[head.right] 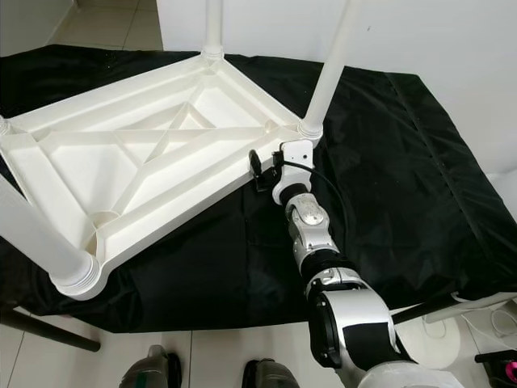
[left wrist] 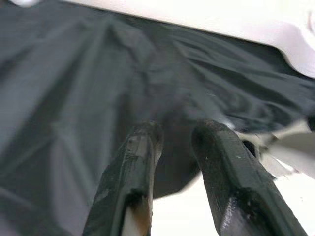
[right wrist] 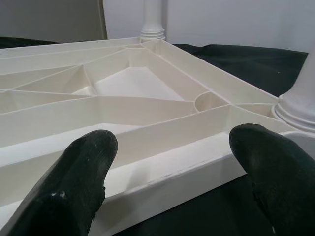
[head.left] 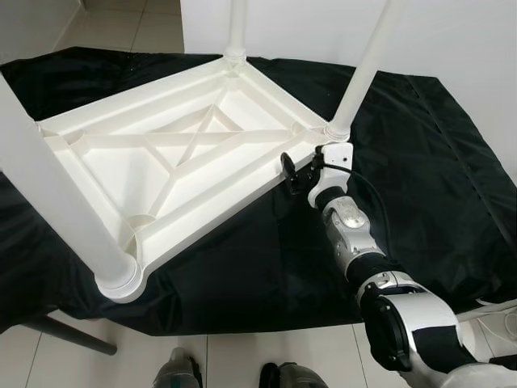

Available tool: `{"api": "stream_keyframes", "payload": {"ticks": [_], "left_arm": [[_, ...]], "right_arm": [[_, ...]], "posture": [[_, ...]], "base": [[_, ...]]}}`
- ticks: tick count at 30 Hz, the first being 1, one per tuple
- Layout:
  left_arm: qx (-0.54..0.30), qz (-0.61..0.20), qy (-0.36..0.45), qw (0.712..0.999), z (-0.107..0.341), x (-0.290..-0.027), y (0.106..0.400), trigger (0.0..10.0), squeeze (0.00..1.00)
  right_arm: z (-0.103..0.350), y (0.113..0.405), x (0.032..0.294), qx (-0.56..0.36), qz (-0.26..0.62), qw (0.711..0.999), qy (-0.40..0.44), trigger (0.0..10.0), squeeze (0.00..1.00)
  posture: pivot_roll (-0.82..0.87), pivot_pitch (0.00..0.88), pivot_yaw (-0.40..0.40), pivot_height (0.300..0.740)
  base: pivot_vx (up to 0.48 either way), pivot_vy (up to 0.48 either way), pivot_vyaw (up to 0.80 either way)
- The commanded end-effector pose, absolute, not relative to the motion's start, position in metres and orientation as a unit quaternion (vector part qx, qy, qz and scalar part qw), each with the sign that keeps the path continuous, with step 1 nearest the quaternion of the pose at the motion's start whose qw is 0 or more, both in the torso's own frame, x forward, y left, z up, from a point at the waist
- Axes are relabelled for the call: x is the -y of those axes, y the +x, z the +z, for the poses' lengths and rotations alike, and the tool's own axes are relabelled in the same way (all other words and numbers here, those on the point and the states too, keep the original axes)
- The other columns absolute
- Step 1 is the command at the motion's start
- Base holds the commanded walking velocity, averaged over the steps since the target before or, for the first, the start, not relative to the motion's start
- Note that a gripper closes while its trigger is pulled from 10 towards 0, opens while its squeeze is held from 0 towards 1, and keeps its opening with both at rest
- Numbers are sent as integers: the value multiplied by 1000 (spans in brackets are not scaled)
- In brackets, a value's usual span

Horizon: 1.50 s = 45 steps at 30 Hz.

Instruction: Building children table

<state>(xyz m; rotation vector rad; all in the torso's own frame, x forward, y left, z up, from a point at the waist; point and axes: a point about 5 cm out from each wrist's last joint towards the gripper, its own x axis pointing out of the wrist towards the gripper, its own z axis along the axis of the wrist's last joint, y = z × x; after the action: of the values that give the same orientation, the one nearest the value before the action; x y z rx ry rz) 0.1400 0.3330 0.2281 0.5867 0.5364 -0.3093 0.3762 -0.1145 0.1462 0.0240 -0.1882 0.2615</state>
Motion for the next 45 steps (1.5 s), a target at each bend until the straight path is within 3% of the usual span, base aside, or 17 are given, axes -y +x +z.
{"api": "stream_keyframes", "payload": {"ticks": [1, 7, 11, 15, 17, 19, 22, 27, 31, 45], "left_arm": [[-223, -83, 300, 924, 232, -341, 150, 10000, 0], [-122, -11, 248, 961, 231, -339, 188, 10000, 0], [-50, -45, 181, 981, 228, -313, 217, 10000, 0], [-15, -89, 138, 986, 229, -287, 232, 10000, 0], [-15, -89, 138, 986, 229, -287, 232, 10000, 0], [7, -116, 101, 988, 230, -266, 238, 10000, 0], [34, -158, 65, 985, 234, -236, 239, 10000, 0], [38, -170, 54, 983, 233, -224, 239, 10000, 0], [54, -230, 31, 971, 234, -189, 234, 10000, 0], [47, -299, -5, 953, 229, -150, 215, 10000, 0]], "right_arm": [[142, 375, 115, 89, 125, 988, 18, 10000, 0], [133, 370, 107, 84, 124, 988, 29, 10000, 0], [127, 366, 103, 77, 118, 989, 31, 10000, 0], [127, 366, 108, 76, 103, 991, 29, 10000, 0], [127, 366, 108, 76, 103, 991, 29, 10000, 0], [128, 368, 116, 76, 85, 993, 25, 10000, 0], [126, 371, 129, 57, 51, 997, 21, 10000, 0], [125, 372, 132, 49, 35, 998, 30, 10000, 0], [129, 380, 134, 21, -5, 998, 57, 10000, 0], [139, 392, 117, -32, -22, 992, 120, 10000, 0]], "posture": [[271, 57, -51, 740], [244, 47, -32, 740], [224, 44, -24, 740], [185, 42, -7, 740], [185, 42, -7, 740], [165, 40, -3, 740], [163, 41, -12, 740], [164, 42, -16, 740], [181, 52, -37, 740], [221, 98, -73, 740]], "base": [[0, 0, 0], [0, 0, 0], [0, 0, 0], [0, 0, 0], [0, 0, 0], [0, 0, 0], [0, 0, 0], [0, 0, 0], [0, 0, 0], [0, 0, 0]]}}
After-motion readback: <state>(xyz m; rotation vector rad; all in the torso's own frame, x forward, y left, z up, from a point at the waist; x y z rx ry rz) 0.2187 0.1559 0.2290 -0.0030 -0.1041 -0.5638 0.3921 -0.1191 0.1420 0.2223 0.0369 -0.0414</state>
